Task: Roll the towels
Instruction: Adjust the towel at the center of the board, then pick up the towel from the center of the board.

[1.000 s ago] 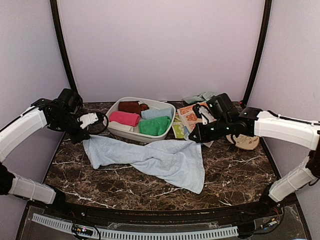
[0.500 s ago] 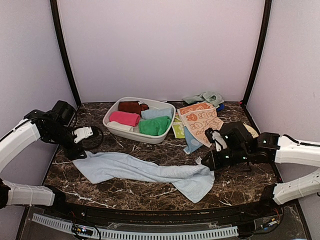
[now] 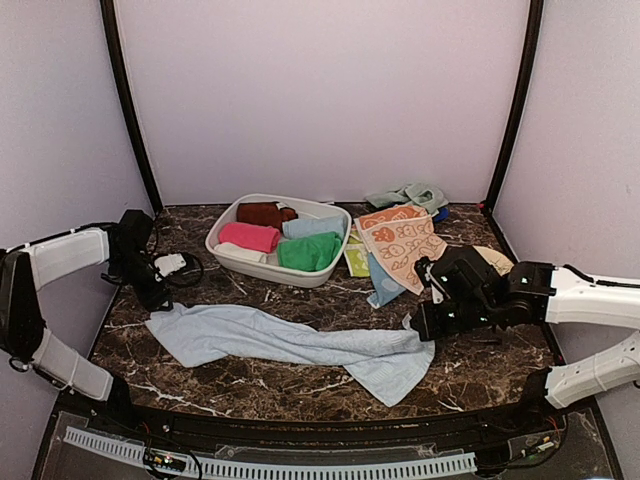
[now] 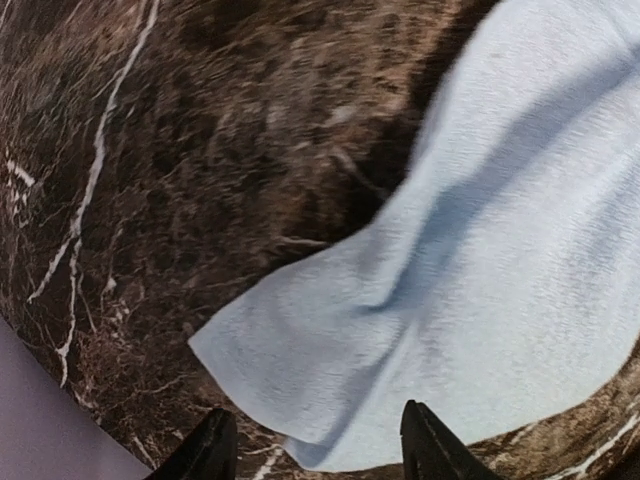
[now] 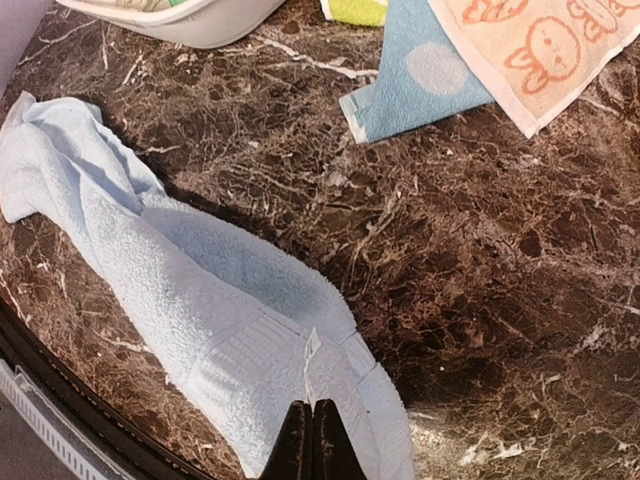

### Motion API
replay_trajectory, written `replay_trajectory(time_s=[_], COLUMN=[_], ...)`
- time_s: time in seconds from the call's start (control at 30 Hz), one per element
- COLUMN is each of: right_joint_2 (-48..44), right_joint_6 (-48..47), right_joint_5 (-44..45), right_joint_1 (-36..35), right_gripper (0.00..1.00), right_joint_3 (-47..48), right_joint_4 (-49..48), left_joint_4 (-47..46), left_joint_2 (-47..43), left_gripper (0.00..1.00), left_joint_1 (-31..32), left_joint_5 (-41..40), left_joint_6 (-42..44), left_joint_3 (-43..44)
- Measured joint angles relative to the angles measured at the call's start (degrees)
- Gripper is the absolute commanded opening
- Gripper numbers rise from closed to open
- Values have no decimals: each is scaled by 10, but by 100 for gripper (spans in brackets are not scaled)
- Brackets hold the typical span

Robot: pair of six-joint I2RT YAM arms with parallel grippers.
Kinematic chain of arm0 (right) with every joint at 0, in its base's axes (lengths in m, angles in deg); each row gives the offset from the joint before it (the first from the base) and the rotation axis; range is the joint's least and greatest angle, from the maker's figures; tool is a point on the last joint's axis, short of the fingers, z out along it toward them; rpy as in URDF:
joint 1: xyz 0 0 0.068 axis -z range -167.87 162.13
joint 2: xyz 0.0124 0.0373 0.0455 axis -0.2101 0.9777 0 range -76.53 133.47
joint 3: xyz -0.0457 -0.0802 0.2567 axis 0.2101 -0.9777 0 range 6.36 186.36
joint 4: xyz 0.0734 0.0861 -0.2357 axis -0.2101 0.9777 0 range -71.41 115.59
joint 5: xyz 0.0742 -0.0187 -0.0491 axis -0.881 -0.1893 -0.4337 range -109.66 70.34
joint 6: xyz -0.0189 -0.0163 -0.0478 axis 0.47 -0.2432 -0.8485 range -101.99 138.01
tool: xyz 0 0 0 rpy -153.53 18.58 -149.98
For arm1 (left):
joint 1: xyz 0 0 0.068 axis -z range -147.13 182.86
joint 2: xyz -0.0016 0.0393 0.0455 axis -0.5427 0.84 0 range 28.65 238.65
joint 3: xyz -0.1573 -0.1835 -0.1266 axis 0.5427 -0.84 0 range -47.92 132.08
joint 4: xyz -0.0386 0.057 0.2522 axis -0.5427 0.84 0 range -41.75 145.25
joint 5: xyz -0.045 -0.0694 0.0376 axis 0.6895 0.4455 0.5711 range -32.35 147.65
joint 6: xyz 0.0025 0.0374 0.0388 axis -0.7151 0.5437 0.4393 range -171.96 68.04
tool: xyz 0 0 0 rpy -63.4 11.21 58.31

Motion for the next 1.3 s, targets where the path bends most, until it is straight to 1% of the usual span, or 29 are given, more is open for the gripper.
replay_trajectory(time_s=[0.07, 0.17, 0.3, 0.5, 0.6, 0.63, 0.67, 0.7, 0.77, 0.8, 0.97, 1.1, 1.2, 1.3], right_joint_2=[2, 13, 31, 31, 30, 30, 29, 28, 28, 28, 28, 26, 16, 10], right_joint_6=[-2, -5, -7, -7, -7, -7, -8, -8, -8, -8, -15, -26, -36, -47], right_joint_5=[4, 4, 1, -8, -12, -12, -12, -12, -12, -11, -5, 0, 2, 5], right_joint_1=[0, 0, 0, 0, 0, 0, 0, 0, 0, 0, 3, 21, 44, 60], right_gripper=[0, 0, 0, 0, 0, 0, 0, 0, 0, 0, 0, 0, 0, 0], right_joint_3=[12, 20, 21, 20, 20, 20, 20, 20, 20, 20, 42, 76, 91, 111], right_joint_4=[1, 2, 4, -1, -3, -3, -3, -3, -3, -2, 15, 22, 26, 38], left_joint_4=[-31, -59, -80, -110, -114, -114, -114, -114, -114, -114, -99, -65, -48, -37], left_joint_2=[43, 90, 122, 167, 181, 182, 182, 183, 184, 185, 185, 175, 141, 87], left_gripper=[56, 56, 55, 52, 48, 44, 38, 28, 6, 0, 0, 0, 0, 0], left_joint_1=[-31, -51, -65, -90, -98, -98, -99, -99, -99, -100, -100, -100, -100, -100], left_joint_5=[-3, 2, 4, 4, 6, 7, 9, 11, 16, 19, 36, 54, 68, 79], left_joint_6=[-1, -7, -16, -32, -35, -37, -39, -40, -44, -48, -55, -64, -73, -79], left_joint_3=[16, 24, 24, 31, 31, 31, 31, 31, 31, 31, 45, 90, 133, 166])
